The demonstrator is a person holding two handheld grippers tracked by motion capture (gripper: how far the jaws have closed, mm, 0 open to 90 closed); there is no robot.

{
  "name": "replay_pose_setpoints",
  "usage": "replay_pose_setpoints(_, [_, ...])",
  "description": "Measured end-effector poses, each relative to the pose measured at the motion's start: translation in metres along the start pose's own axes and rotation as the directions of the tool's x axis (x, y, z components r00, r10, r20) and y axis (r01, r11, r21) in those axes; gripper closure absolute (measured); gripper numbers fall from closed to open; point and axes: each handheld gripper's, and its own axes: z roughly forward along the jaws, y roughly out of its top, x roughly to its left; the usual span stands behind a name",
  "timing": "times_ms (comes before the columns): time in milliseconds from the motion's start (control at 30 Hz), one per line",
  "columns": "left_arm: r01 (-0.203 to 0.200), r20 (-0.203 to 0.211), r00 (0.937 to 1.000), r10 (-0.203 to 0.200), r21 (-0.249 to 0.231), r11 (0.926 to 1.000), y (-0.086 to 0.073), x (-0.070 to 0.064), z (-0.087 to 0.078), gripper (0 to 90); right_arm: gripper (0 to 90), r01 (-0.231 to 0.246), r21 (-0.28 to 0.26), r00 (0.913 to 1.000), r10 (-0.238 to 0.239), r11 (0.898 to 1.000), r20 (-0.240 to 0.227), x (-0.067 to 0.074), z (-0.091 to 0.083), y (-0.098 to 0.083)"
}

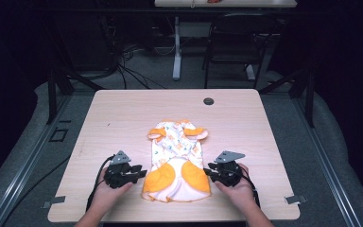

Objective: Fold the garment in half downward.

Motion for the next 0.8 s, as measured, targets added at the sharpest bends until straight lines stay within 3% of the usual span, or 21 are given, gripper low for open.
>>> replay_pose_setpoints(167, [-0.025, 0.010, 0.9996, 0.025, 0.037, 0.9990, 0.001, -0.008, 0.012, 63.2, 64.4, 0.068, 0.035, 0.9974, -0.067, 0.997, -0.023, 0.011, 0.013, 0.002])
replay_pose_setpoints(300, [-0.041, -0.002, 0.9992, 0.041, 0.053, 0.9977, 0.001, -0.012, 0.019, 63.1, 65.3, 0.095, 0.054, 0.9955, -0.094, 0.994, -0.014, 0.015, 0.018, 0.003])
replay_pose_setpoints(433, [-0.088, -0.027, 0.9955, 0.091, 0.092, 0.9919, 0.000, -0.017, 0.023, 67.5, 68.2, 0.117, 0.070, 0.9931, -0.117, 0.991, -0.009, 0.017, 0.021, 0.003])
replay_pose_setpoints(567, [-0.101, -0.034, 0.9939, 0.105, 0.101, 0.9897, -0.002, -0.018, 0.021, 71.6, 71.3, 0.140, 0.093, 0.9901, -0.139, 0.986, -0.014, 0.019, 0.020, 0.002])
replay_pose_setpoints(800, [-0.130, -0.022, 0.9908, 0.134, 0.123, 0.9838, -0.006, -0.023, 0.016, 72.3, 71.8, 0.219, 0.139, 0.9756, -0.219, 0.966, -0.017, 0.032, 0.017, 0.002])
